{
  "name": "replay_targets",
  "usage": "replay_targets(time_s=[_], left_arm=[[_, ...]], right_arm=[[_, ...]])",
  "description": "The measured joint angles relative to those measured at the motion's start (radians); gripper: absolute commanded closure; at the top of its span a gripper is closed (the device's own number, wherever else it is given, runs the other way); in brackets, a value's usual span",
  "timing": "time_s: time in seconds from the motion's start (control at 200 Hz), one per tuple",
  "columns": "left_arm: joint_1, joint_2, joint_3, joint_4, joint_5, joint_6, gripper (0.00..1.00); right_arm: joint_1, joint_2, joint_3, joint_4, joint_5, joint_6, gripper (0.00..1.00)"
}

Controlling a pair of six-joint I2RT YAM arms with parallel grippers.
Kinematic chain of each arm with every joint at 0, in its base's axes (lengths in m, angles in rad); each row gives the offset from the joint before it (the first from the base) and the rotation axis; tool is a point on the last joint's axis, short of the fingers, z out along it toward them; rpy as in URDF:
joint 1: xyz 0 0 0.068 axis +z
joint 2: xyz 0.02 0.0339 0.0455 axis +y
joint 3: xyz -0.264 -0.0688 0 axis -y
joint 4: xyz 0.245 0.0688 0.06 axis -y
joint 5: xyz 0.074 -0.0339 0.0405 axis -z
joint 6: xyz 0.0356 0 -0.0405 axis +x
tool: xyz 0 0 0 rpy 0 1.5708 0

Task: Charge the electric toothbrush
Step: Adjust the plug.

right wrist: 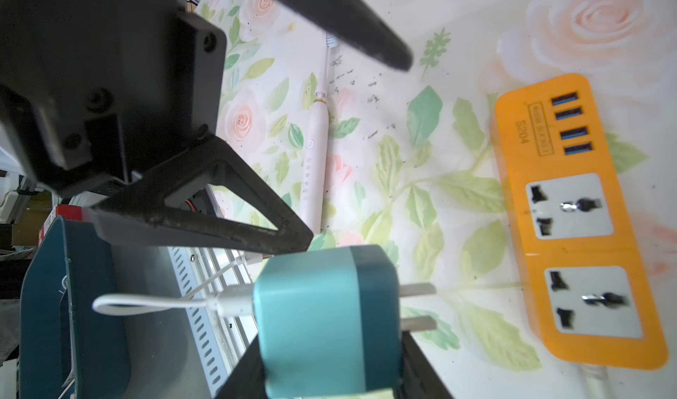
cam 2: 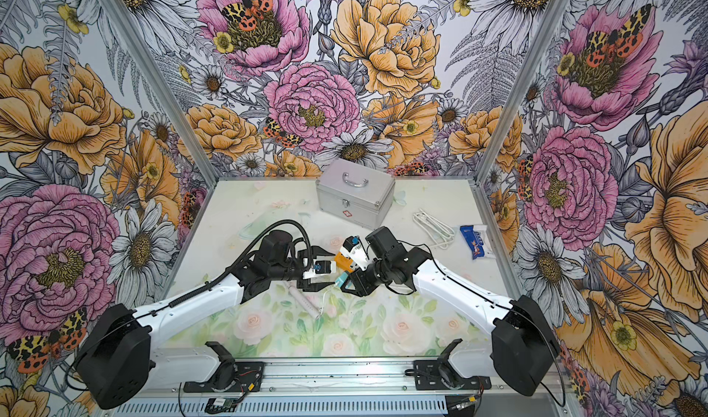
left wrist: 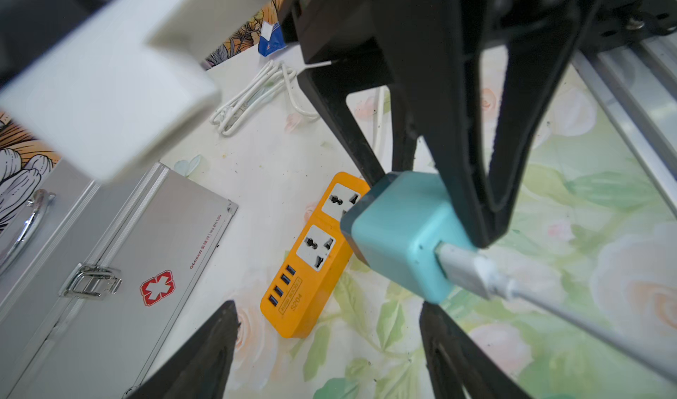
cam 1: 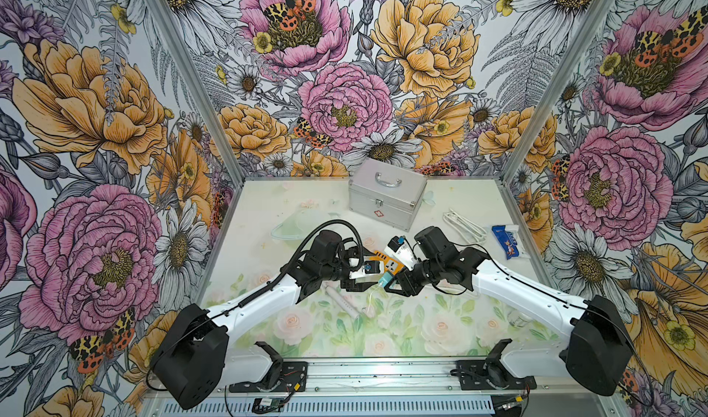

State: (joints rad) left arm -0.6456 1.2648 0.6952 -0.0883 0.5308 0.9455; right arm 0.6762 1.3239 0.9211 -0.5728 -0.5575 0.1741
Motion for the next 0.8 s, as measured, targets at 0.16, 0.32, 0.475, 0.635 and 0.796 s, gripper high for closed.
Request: replay_targets(time_s=[0.16, 0.32, 0.475, 0.635, 0.796], left_arm=[[-0.028, -0.027, -0.038, 0.026, 0.022, 0.023, 0.26], [-0.050, -0.040, -0.055, 0.077, 0.037, 0.031, 0.27], [-0.064, -0.040, -0.055, 0.101, 0.051, 0.045, 0.37], [-0.074, -0.040, -0.055, 0.108, 0.073, 0.061, 0.43], [-0.080, -0.040, -0.055, 0.108, 0.084, 0.085, 0.57]], right_arm=[[-0.002, 0.000, 0.000, 0.000, -0.031, 0.000, 0.62], [-0.002, 0.000, 0.000, 0.000, -0.062, -0.004, 0.62], [-0.002, 0.000, 0.002, -0.001, -0.085, -0.008, 0.61], [-0.006, -0.002, 0.014, -0.003, -0.097, -0.011, 0.60], [-0.007, -0.002, 0.024, -0.014, -0.106, -0.010, 0.60]])
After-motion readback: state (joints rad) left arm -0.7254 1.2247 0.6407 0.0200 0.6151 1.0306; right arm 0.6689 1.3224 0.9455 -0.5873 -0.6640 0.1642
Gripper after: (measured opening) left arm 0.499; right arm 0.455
